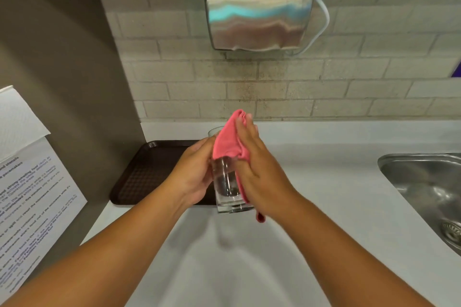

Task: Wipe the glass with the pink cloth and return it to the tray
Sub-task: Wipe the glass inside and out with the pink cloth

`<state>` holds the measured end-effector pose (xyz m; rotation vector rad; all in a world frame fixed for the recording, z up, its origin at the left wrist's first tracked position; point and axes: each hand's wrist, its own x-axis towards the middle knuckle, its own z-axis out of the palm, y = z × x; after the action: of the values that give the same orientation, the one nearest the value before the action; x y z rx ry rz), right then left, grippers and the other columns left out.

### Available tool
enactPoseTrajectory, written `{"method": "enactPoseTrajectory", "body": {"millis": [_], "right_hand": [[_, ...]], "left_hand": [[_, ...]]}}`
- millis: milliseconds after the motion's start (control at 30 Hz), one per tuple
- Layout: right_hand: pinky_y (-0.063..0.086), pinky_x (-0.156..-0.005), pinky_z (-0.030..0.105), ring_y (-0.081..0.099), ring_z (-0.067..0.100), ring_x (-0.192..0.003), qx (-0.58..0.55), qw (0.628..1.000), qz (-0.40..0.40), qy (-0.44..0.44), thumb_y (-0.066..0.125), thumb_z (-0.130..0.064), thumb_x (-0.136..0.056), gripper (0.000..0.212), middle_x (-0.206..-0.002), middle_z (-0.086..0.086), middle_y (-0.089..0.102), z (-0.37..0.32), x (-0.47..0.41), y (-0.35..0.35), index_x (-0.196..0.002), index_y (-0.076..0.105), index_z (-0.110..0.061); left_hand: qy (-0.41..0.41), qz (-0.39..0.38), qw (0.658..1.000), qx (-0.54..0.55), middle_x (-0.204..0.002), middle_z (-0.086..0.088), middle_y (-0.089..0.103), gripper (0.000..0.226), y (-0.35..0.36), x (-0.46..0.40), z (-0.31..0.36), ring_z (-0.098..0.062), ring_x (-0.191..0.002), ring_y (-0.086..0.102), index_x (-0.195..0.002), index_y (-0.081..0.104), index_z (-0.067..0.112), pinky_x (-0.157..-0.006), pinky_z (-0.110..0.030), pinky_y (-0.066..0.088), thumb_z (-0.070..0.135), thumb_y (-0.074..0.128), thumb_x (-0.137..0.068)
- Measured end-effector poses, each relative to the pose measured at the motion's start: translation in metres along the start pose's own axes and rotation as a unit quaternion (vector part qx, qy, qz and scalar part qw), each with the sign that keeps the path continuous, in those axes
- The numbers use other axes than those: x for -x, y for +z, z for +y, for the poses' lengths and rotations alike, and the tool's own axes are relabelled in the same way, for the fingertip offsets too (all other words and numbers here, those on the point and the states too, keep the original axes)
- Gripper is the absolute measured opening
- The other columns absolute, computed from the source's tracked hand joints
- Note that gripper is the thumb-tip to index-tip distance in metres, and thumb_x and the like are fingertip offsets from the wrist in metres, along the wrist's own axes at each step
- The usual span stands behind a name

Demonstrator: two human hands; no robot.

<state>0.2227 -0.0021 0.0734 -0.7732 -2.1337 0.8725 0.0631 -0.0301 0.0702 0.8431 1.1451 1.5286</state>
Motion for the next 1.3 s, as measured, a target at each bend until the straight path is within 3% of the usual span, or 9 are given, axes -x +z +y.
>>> {"method": "enactPoseTrajectory", "body": {"millis": [200, 367, 500, 633, 700, 800, 933, 1100, 1300], "right_hand": [[0.037, -0.122, 0.045, 0.044, 0.009, -0.147, -0.148, 0.988, -0.032, 0.044, 0.044, -0.026, -0.11, 0.064, -0.164, -0.02, 0.036, 0.014, 0.015, -0.007, -0.156, 0.016, -0.061], [0.024, -0.114, 0.007, 0.006, -0.018, -0.151, -0.114, 0.992, -0.06, -0.018, 0.048, -0.054, -0.103, 0.07, -0.167, -0.037, -0.006, 0.015, 0.048, 0.014, -0.156, 0.003, -0.062], [0.03, -0.102, -0.002, -0.003, -0.014, -0.153, -0.147, 0.989, -0.026, 0.008, 0.033, -0.081, -0.091, 0.073, -0.167, -0.037, -0.012, 0.002, 0.043, 0.016, -0.155, 0.004, -0.063], [0.034, -0.114, 0.017, 0.022, 0.002, -0.155, -0.207, 0.975, 0.029, 0.076, 0.027, -0.075, -0.096, 0.057, -0.172, -0.022, 0.014, -0.008, 0.02, 0.015, -0.151, 0.011, -0.07], [0.046, -0.113, 0.034, 0.049, 0.007, -0.141, -0.225, 0.966, 0.049, 0.116, 0.036, -0.072, -0.098, 0.055, -0.16, -0.017, 0.043, -0.009, 0.012, 0.014, -0.15, 0.018, -0.069], [0.057, -0.099, 0.035, 0.065, 0.004, -0.119, -0.219, 0.965, 0.056, 0.136, 0.047, -0.064, -0.1, 0.053, -0.141, -0.02, 0.06, -0.009, 0.012, 0.011, -0.147, 0.024, -0.072], [0.058, -0.102, 0.042, 0.065, 0.01, -0.122, -0.245, 0.958, 0.04, 0.141, 0.053, -0.059, -0.1, 0.055, -0.143, -0.019, 0.058, -0.007, 0.029, 0.017, -0.143, 0.024, -0.077], [0.055, -0.094, 0.015, 0.059, -0.001, -0.125, -0.216, 0.97, 0.041, 0.108, 0.061, -0.049, -0.099, 0.068, -0.146, -0.035, 0.042, -0.007, 0.053, 0.029, -0.139, 0.017, -0.082], [0.05, -0.101, 0.015, 0.041, -0.015, -0.136, -0.136, 0.986, 0.087, 0.047, 0.058, -0.04, -0.102, 0.071, -0.164, -0.027, 0.028, -0.017, 0.027, 0.017, -0.157, 0.017, -0.058]], "left_hand": [[0.028, 0.017, 0.999, -0.017, -0.093, -0.007, 0.083, 0.044, -0.001, -0.003, 0.012, -0.022, -0.088, 0.081, -0.106, 0.08, 0.014, -0.074, -0.031, 0.065, 0.05, 0.079, -0.081], [0.025, 0.044, 0.998, -0.023, -0.108, -0.013, 0.084, 0.052, -0.003, -0.002, 0.023, -0.024, -0.093, 0.081, -0.109, 0.078, 0.016, -0.075, -0.033, 0.065, 0.055, 0.078, -0.075], [0.008, 0.051, 0.999, -0.007, -0.107, -0.012, 0.083, 0.066, 0.002, 0.002, 0.02, -0.029, -0.099, 0.079, -0.12, 0.076, 0.009, -0.092, -0.042, 0.062, 0.057, 0.079, -0.074], [-0.003, 0.026, 0.999, -0.026, -0.088, -0.011, 0.077, 0.053, 0.007, 0.005, 0.011, -0.025, -0.078, 0.075, -0.116, 0.074, 0.005, -0.069, -0.034, 0.062, 0.051, 0.074, -0.09], [-0.002, 0.024, 0.999, -0.026, -0.094, -0.013, 0.079, 0.05, 0.009, 0.007, 0.007, -0.026, -0.084, 0.076, -0.121, 0.074, 0.0, -0.079, -0.036, 0.061, 0.044, 0.071, -0.096], [0.003, 0.025, 0.999, -0.022, -0.097, -0.014, 0.08, 0.056, 0.008, 0.01, 0.008, -0.026, -0.086, 0.077, -0.124, 0.073, 0.0, -0.083, -0.039, 0.061, 0.045, 0.074, -0.09], [0.017, 0.028, 0.999, -0.011, -0.1, -0.012, 0.083, 0.047, 0.0, 0.01, 0.014, -0.024, -0.086, 0.08, -0.109, 0.08, 0.013, -0.072, -0.032, 0.064, 0.05, 0.077, -0.08], [0.024, 0.036, 0.999, 0.007, -0.106, -0.014, 0.083, 0.055, -0.002, 0.01, 0.021, -0.026, -0.092, 0.081, -0.112, 0.076, 0.01, -0.074, -0.032, 0.066, 0.05, 0.078, -0.075], [0.014, 0.001, 1.0, -0.027, -0.081, -0.004, 0.078, 0.037, 0.004, 0.014, 0.006, -0.016, -0.07, 0.075, -0.097, 0.078, 0.016, -0.059, -0.027, 0.06, 0.05, 0.078, -0.084]]}}
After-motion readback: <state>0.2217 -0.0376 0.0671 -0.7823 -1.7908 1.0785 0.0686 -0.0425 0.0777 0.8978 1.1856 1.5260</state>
